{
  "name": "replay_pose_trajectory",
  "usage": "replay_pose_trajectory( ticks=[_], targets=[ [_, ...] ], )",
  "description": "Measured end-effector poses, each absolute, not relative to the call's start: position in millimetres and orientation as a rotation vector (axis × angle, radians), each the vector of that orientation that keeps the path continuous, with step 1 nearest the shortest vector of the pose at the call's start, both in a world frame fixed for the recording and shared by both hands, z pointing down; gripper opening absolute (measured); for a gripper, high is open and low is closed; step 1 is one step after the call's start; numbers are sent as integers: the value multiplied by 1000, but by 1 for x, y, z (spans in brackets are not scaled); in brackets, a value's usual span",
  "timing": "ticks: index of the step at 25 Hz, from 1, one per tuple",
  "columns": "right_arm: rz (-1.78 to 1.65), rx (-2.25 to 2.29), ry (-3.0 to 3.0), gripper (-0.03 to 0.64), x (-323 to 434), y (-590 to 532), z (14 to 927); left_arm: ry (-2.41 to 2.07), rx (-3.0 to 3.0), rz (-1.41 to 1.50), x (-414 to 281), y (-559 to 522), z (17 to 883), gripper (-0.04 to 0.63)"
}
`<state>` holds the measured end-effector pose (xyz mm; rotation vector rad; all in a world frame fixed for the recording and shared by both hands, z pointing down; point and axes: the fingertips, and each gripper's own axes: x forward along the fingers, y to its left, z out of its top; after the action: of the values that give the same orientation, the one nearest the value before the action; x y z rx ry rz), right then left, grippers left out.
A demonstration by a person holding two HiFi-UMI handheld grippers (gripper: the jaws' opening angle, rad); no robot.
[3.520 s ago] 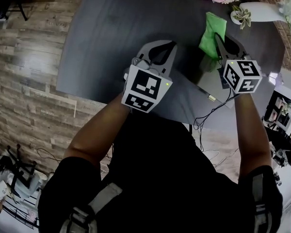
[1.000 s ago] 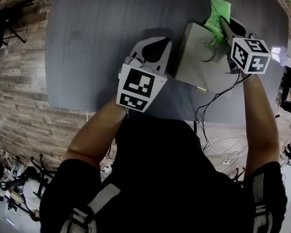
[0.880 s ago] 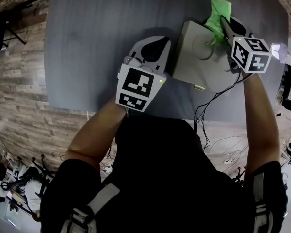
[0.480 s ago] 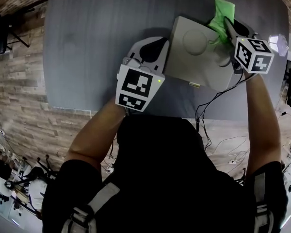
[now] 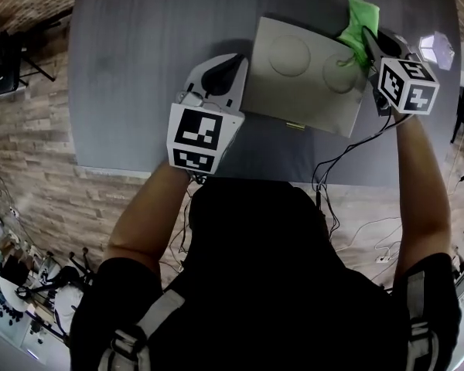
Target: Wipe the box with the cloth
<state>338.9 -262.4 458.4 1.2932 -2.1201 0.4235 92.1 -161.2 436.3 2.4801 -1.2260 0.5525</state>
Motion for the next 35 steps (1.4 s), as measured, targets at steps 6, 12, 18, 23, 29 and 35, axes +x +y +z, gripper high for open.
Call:
replay_pose_trajectory(
  ticks=[6,12,18,23,29,35],
  targets=[
    [423,1318,-2101,38,357,-262,461,-1248,2468,579,94,-161,439,8],
    [425,1331,-2090,38,357,-263,458,-1258,2456,589,82,-164,437,8],
    [423,1337,-2092,38,362,-255,453,-1272,2471,593,84,-161,427,8],
    [425,1337,-2093,38,364,-247,453,-1273,2481,589,88,-155,424,8],
    [435,1333,-2092,38,363,-235,455,-1264,2495,597,92,-146,423,8],
    [450,1337,-2087,38,358,-223,457,-1253,2508,587,91,-142,420,8]
  ],
)
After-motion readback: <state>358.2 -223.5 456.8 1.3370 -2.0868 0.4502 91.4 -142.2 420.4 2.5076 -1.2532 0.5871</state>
